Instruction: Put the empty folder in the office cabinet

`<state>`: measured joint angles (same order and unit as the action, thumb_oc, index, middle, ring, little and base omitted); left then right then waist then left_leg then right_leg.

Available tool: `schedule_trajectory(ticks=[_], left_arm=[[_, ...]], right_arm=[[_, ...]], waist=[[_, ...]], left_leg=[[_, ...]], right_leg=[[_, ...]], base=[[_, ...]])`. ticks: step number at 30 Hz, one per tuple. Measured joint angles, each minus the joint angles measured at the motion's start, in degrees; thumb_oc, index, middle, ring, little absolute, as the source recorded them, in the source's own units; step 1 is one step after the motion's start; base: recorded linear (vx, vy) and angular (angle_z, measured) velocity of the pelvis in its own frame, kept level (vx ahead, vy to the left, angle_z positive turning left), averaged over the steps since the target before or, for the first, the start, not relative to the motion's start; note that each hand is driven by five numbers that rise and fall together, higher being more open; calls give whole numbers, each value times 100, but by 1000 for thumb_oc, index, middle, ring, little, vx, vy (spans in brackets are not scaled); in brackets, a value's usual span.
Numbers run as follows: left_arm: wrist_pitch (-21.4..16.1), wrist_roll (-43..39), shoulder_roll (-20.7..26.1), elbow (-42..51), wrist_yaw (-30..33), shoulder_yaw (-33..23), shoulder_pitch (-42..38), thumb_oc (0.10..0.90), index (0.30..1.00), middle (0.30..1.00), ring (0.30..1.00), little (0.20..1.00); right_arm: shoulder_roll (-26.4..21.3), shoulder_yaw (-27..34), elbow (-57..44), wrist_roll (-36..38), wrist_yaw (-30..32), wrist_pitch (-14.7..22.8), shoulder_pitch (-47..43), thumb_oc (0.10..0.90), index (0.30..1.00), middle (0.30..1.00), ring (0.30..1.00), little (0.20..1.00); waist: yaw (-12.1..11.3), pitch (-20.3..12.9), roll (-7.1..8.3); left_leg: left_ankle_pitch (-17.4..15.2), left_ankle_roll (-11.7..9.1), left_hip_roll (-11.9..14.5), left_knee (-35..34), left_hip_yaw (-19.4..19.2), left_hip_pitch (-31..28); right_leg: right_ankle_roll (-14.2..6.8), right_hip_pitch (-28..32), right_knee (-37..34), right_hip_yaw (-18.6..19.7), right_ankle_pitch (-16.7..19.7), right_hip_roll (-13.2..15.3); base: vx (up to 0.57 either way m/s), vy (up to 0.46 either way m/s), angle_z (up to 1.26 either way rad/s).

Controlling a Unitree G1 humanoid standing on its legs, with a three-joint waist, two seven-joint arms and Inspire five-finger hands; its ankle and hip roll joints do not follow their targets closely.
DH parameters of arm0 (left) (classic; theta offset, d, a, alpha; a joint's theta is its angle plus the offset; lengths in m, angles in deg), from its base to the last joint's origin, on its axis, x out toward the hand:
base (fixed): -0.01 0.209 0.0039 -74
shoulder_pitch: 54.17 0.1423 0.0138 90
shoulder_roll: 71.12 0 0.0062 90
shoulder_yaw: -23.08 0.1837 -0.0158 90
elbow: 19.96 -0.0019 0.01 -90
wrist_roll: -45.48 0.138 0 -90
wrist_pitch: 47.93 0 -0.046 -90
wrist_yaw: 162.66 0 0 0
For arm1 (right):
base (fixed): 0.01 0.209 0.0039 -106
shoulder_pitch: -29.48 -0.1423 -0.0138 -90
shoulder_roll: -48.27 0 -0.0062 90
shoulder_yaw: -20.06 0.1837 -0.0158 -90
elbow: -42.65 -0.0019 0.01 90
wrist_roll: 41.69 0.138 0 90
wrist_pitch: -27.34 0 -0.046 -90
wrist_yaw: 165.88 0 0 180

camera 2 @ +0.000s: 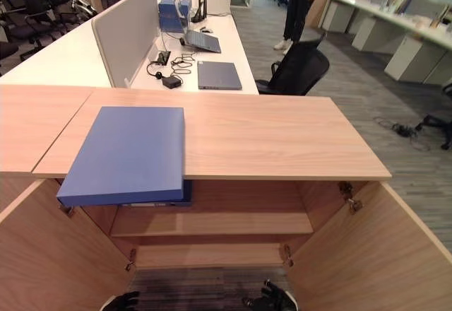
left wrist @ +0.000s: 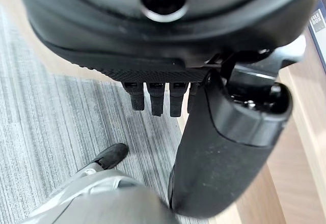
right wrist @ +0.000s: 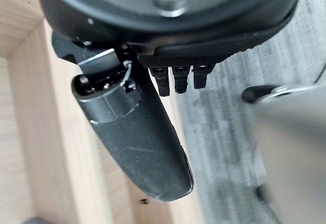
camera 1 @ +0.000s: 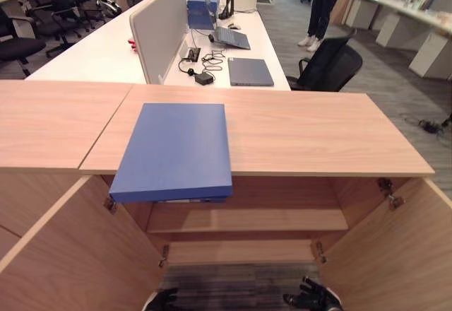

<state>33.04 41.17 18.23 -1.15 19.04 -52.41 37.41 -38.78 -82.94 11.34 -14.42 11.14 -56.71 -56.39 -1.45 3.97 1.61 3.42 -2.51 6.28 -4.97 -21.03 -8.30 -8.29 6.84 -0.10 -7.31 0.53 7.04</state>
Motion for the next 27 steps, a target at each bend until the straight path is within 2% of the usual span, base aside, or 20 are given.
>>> schedule_trajectory(ticks=[3, 7, 15, 21, 23, 27], left_arm=[[5, 1, -54, 172, 13, 99, 4, 800, 900, 900, 900, 900], [0, 11, -27, 270, 12, 261, 18, 800, 900, 900, 900, 900], [-3, -13, -41, 690, 25, 262, 217, 800, 900, 900, 900, 900], [-57, -489, -64, 1527, 201, 131, 454, 800, 900, 900, 900, 900], [-90, -683, -62, 2496, 359, -23, 878, 800, 900, 900, 900, 900], [-207, -1045, -219, 4409, 531, -363, 1647, 800, 900, 900, 900, 900]], right_arm=[[-80, -167, -242, 0, 3, -9, 65, 800, 900, 900, 900, 900], [-79, -199, -313, 0, -20, -2, 69, 800, 900, 900, 900, 900], [-82, -218, -353, -8, -12, -5, 217, 800, 900, 900, 900, 900], [-87, -219, -419, -6, 59, -4, 276, 800, 900, 900, 900, 900], [-86, -216, -507, -5, 127, 24, 367, 800, 900, 900, 900, 900], [-97, -184, -880, -8, 281, 61, 716, 800, 900, 900, 900, 900]], waist=[[16, -17, 8], [11, -47, 152], [-29, -88, 44], [-74, -75, -29], [-110, -65, -13], [-380, -26, 7]], left_leg=[[38, -40, 45, 21, 56, 11], [60, -47, 54, 21, 119, -35], [76, -61, 46, -1, 187, -85], [134, -91, 71, -1, 374, -70], [124, -131, 71, -3, 459, -32], [168, -134, 72, -1, 615, 32]], right_leg=[[59, 53, -61, -26, 47, -49], [86, 163, -125, -99, 60, -53], [56, 432, -529, -183, 180, -64], [81, 538, -528, -343, 205, -109], [41, 563, -529, -432, 163, -111], [29, 563, -529, -579, 144, -126]], base=[[-13, -58, 5], [-11, -84, 9], [-14, -73, 5], [-32, -54, 13], [-61, -88, 19], [-40, -60, 20]])
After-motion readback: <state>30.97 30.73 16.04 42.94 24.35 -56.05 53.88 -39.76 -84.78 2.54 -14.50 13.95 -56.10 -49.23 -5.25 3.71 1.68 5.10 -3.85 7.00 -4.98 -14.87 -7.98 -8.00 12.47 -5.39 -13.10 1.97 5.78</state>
